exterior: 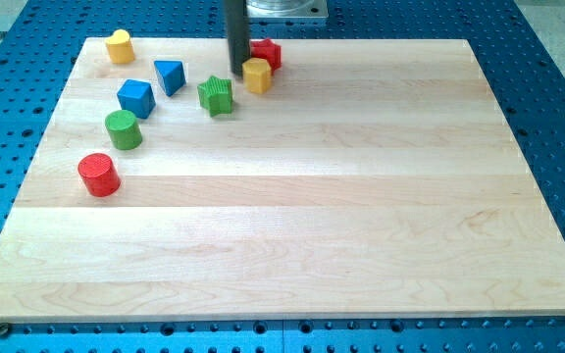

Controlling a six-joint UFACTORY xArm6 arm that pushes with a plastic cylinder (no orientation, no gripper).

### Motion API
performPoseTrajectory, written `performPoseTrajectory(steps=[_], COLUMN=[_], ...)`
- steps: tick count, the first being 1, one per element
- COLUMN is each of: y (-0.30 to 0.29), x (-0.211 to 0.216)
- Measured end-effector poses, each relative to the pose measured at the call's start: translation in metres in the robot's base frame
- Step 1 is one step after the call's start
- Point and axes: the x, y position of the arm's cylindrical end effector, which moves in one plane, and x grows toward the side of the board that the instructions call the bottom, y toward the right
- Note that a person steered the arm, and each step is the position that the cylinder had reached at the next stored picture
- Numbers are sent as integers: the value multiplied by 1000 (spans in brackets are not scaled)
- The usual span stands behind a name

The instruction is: Push the red star to the top left of the hexagon

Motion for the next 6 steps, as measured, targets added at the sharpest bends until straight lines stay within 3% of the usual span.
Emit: performPoseTrajectory(steps=[2,4,5,6], y=[68,79,54,23], x=[32,-52,-60,-19])
